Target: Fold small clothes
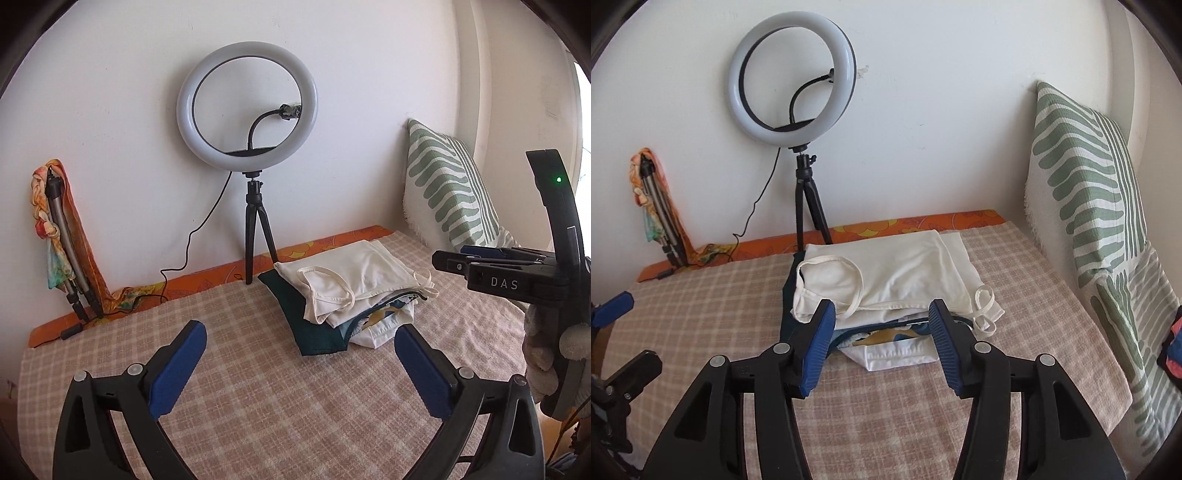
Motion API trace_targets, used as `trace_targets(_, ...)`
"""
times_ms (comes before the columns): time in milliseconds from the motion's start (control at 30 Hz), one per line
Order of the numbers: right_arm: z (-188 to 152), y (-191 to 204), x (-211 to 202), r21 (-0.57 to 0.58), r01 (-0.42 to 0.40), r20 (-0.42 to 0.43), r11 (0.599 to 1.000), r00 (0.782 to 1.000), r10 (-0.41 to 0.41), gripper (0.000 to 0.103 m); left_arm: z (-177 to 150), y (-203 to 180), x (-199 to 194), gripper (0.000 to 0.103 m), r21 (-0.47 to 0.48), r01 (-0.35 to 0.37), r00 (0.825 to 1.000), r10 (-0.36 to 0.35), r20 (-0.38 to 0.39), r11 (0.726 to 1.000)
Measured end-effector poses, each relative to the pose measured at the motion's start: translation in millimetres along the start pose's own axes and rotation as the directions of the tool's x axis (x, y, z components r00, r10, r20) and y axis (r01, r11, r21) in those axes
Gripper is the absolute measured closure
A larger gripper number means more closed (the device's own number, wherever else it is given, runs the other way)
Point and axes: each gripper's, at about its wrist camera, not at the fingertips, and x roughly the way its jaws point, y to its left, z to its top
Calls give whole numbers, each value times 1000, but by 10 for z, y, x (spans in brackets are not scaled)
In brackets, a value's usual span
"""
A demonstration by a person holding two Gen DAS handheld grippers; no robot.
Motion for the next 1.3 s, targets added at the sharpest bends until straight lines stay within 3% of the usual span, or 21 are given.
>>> trace_targets(400, -365, 281, -378, 45, 9, 65, 999, 998, -12, 35, -397, 79, -437, 0, 12, -61, 998, 60, 37, 998)
trace_targets(500, -410, 307, -406, 55, 4, 89, 998, 996, -9, 24, -469, 77, -475, 0, 13, -73, 996, 72, 47, 997)
trace_targets(700, -471, 350, -362, 44, 19, 99, 999, 995, -23, 22, -569, 30, -485, 0, 37, -127, 991, 125, 39, 991)
trace_targets(1100, -589, 380, -161, 35, 38, 54, 999, 998, -40, 21, -738, 29, -416, 0, 21, -135, 990, 135, -29, 991)
trace_targets(1300, -587, 381, -146, 42, 42, 53, 998, 998, -44, 21, -720, 50, -451, 0, 17, -147, 989, 148, -15, 989)
